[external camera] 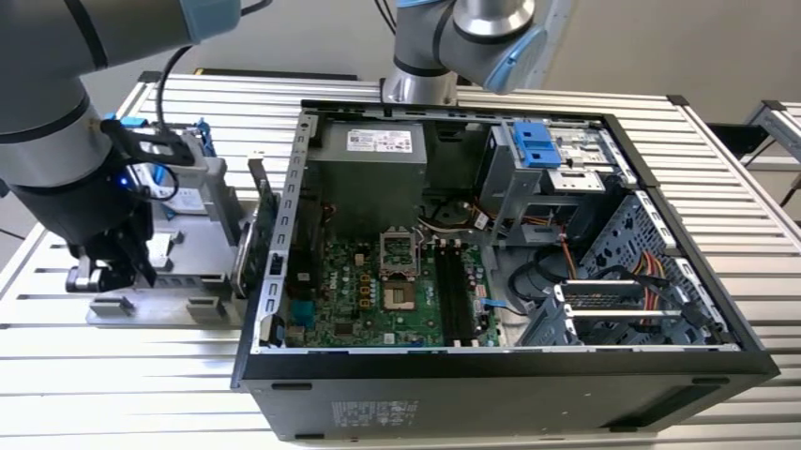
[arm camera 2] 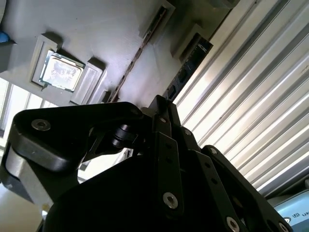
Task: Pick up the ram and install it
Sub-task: 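Pick up the ram and move it above insertion slot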
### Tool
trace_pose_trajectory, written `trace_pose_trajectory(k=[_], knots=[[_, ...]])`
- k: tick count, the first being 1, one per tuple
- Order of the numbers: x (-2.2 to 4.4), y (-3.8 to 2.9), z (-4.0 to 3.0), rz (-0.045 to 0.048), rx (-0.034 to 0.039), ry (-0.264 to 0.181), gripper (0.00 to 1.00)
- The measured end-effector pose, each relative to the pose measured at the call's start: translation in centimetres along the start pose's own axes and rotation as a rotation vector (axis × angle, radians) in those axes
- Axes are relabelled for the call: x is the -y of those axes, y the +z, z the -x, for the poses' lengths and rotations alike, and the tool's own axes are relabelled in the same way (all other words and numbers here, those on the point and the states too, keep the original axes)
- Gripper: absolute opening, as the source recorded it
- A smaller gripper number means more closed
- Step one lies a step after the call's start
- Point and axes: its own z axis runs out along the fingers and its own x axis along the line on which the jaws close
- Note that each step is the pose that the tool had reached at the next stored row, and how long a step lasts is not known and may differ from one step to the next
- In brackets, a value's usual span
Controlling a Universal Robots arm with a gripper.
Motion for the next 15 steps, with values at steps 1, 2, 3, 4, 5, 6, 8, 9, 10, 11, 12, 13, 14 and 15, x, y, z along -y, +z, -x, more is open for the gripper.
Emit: trace_pose_trajectory(k=[1, 2, 3, 4, 5, 6, 8, 9, 10, 11, 12, 13, 14, 15], knots=[[0.00, -0.11, 0.00, 0.0000, -0.0001, 0.000, 0.00], [-0.01, -0.21, 0.00, 0.0001, -0.0001, 0.000, 0.00], [-0.01, -0.31, 0.00, 0.0000, -0.0001, 0.000, 0.00], [-0.01, -0.40, 0.00, 0.0000, -0.0001, 0.000, 0.00], [-0.02, -0.51, 0.01, 0.0000, -0.0001, 0.000, 0.00], [-0.02, -0.59, 0.01, 0.0000, -0.0001, 0.000, 0.00], [-0.02, -0.73, 0.01, 0.0000, 0.0000, 0.000, 0.00], [-0.03, -0.81, 0.01, 0.0002, -0.0001, 0.000, 0.00], [-0.03, -0.90, 0.01, 0.0000, 0.0000, 0.000, 0.00], [-0.03, -0.98, 0.02, 0.0001, -0.0001, 0.000, 0.00], [-0.04, -1.05, 0.02, 0.0000, 0.0000, 0.000, 0.00], [-0.04, -1.12, 0.02, 0.0001, -0.0001, 0.000, 0.00], [-0.04, -1.18, 0.02, 0.0000, 0.0000, 0.000, 0.00], [-0.04, -1.26, 0.02, 0.0000, -0.0001, 0.000, 0.00]])
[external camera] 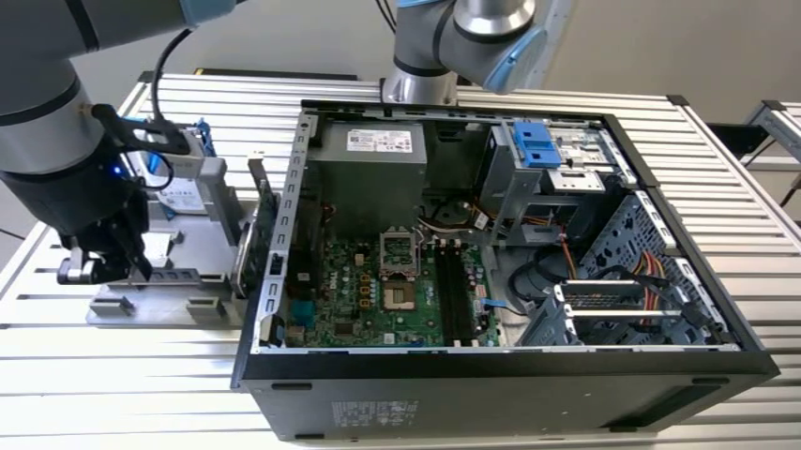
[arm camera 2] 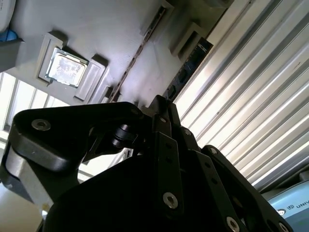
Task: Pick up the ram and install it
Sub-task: 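Pick up the ram and move it above insertion slot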
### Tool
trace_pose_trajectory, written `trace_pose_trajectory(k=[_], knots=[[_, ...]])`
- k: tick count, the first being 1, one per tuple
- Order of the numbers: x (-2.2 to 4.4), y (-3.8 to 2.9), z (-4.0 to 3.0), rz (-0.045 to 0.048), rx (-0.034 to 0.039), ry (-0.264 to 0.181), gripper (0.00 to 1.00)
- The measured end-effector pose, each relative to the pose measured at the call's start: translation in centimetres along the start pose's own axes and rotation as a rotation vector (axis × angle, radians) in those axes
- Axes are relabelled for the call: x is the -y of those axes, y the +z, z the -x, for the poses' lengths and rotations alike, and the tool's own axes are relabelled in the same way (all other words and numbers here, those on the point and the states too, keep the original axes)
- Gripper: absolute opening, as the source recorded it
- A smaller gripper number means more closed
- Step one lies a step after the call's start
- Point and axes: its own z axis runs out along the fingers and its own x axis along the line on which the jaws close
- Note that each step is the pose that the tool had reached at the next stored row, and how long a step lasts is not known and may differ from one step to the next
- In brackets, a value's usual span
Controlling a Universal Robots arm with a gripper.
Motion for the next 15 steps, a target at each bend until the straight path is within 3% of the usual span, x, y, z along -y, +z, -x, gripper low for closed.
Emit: trace_pose_trajectory(k=[15], knots=[[-0.05, -1.46, 0.02, 0.0000, 0.0000, 0.000, 0.00]])
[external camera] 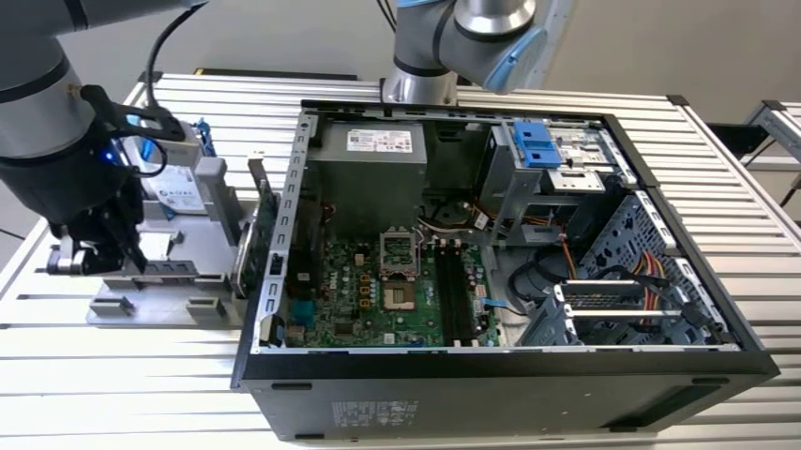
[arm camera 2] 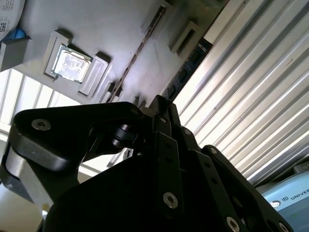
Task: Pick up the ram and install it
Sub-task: 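Pick up the ram and move it above insertion slot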
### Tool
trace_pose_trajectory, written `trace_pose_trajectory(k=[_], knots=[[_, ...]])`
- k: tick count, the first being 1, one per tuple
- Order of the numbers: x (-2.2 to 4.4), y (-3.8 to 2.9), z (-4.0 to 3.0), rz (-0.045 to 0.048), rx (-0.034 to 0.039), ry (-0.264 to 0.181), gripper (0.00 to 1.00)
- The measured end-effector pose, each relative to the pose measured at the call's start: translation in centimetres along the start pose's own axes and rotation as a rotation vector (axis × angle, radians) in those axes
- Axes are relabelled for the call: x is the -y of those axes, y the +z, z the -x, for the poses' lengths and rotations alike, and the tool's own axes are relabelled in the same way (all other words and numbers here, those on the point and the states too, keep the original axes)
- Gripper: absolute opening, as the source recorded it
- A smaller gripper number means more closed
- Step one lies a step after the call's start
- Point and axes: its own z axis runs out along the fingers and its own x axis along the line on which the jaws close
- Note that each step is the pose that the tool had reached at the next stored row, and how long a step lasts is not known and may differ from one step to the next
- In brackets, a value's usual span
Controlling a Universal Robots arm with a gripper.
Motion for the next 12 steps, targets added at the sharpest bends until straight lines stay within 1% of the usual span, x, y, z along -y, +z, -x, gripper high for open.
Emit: trace_pose_trajectory(k=[10, 12], knots=[[-0.02, -1.02, 0.01, 0.0000, 0.0000, 0.000, 0.00], [-0.05, -1.58, 0.02, 0.0001, 0.0000, 0.000, 0.00]])
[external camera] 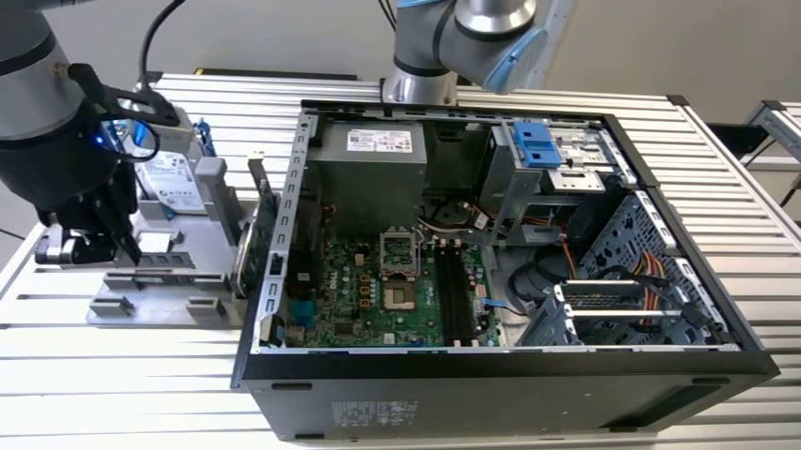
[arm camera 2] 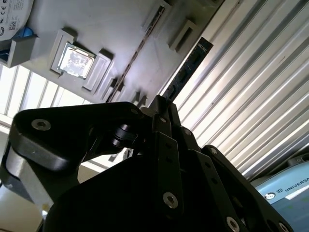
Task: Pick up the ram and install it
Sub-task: 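Pick up the ram and move it above insertion slot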
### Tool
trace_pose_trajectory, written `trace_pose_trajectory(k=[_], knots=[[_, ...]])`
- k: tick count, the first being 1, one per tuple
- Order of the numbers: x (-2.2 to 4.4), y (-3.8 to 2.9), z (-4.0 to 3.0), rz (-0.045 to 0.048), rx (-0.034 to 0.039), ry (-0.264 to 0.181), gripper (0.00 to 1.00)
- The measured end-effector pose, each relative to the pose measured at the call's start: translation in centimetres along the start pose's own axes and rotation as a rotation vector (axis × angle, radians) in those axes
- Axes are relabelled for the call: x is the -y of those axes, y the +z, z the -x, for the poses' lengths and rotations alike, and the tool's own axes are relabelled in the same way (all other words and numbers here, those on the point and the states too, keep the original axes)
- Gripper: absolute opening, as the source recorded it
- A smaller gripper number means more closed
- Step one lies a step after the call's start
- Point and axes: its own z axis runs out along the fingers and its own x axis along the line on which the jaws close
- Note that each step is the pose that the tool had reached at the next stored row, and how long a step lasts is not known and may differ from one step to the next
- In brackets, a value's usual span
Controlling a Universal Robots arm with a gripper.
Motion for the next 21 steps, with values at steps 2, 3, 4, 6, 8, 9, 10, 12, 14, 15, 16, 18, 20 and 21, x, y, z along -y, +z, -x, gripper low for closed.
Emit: trace_pose_trajectory(k=[2, 3, 4, 6, 8, 9, 10, 12, 14, 15, 16, 18, 20, 21], knots=[[-0.01, -0.20, 0.00, 0.0000, 0.0000, 0.000, 0.00], [-0.01, -0.31, 0.00, 0.0000, 0.0000, 0.000, 0.00], [-0.01, -0.41, 0.00, 0.0000, 0.0000, 0.000, 0.00], [-0.02, -0.63, 0.01, -0.0001, 0.0000, 0.000, 0.00], [-0.03, -0.86, 0.01, 0.0000, 0.0000, 0.000, 0.00], [-0.03, -0.97, 0.01, -0.0001, 0.0000, 0.000, 0.00], [-0.03, -1.09, 0.02, -0.0001, 0.0000, 0.000, 0.00], [-0.04, -1.31, 0.02, -0.0001, 0.0000, 0.000, 0.00], [-0.05, -1.56, 0.02, 0.0000, 0.0000, 0.000, 0.00], [-0.05, -1.67, 0.02, -0.0001, 0.0000, 0.000, 0.00], [-0.06, -1.78, 0.03, 0.0000, 0.0000, 0.000, 0.00], [-0.06, -2.02, 0.03, -0.0001, 0.0000, 0.000, 0.00], [-0.07, -2.27, 0.03, -0.0001, 0.0001, 0.000, 0.00], [-0.08, -2.40, 0.04, 0.0000, 0.0000, 0.000, 0.00]])
